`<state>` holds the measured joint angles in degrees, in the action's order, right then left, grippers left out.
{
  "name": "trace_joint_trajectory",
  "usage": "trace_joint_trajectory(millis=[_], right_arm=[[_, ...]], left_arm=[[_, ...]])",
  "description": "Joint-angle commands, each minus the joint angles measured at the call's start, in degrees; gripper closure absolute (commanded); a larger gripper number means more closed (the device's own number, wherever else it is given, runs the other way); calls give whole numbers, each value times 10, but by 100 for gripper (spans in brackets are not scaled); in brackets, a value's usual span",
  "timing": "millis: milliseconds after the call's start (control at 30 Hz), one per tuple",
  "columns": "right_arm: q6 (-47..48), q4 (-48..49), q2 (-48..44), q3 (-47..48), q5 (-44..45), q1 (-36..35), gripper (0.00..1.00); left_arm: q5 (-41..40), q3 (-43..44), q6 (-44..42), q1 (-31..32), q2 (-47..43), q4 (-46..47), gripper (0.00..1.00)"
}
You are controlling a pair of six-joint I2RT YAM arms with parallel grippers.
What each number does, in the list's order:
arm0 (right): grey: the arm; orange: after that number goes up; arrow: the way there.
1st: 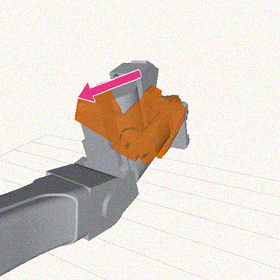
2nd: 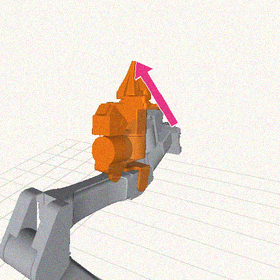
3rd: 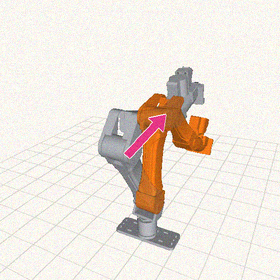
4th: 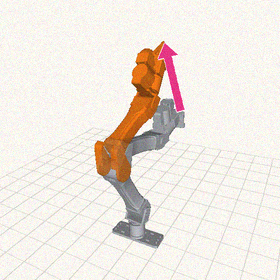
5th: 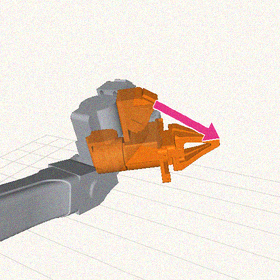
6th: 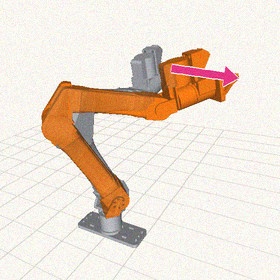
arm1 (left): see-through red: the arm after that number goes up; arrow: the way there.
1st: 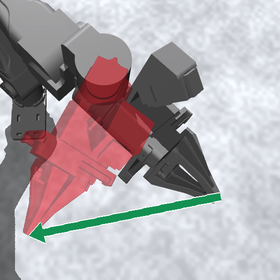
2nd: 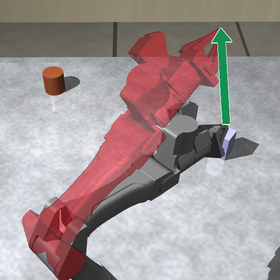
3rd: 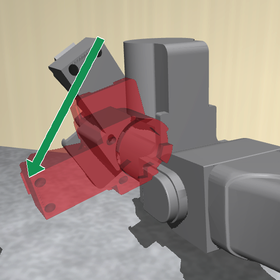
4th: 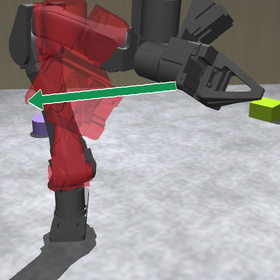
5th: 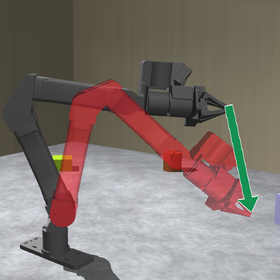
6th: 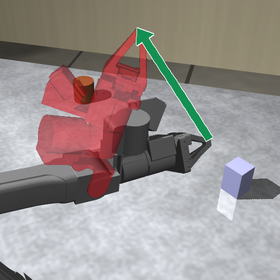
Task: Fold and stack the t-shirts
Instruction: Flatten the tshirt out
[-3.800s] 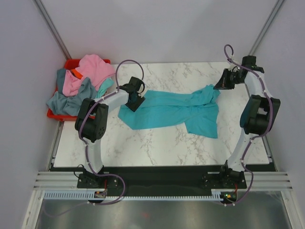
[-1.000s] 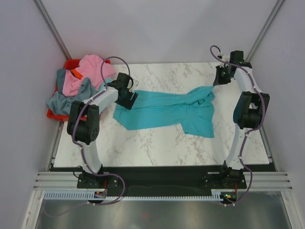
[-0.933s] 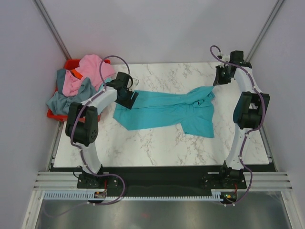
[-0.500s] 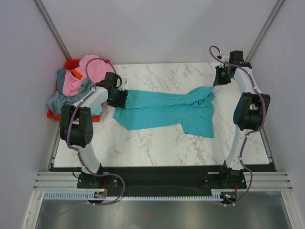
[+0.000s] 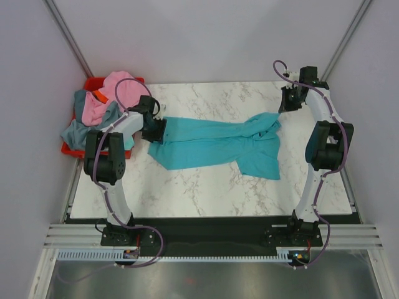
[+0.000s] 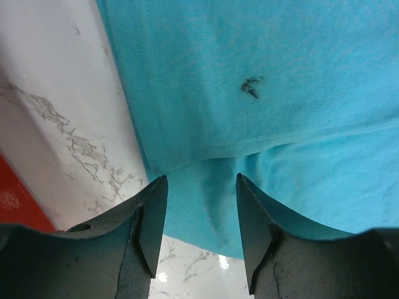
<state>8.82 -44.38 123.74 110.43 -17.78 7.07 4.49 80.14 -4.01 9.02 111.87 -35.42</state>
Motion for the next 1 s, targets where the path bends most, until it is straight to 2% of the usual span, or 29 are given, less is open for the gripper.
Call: trace_joint_trajectory(millis=[0,467,767,833,967], right_arm=[[7,5,-30,-4,7,-3,100],[7,7,-27,-4,8,-5,100],[7,9,-29,-10,13,-7,100],[7,10,-27,-9,13,-7,100],[7,9,-26,-8,13,-8,100]], left_arm=[[-19,24,14,-9,1,9,44],[-7,35,9,-25,19,10,45],[-2,49,7,-25,31,6,50],[0,50,7,-25,33,5,57],[1,54,6,-25,34,4,57]])
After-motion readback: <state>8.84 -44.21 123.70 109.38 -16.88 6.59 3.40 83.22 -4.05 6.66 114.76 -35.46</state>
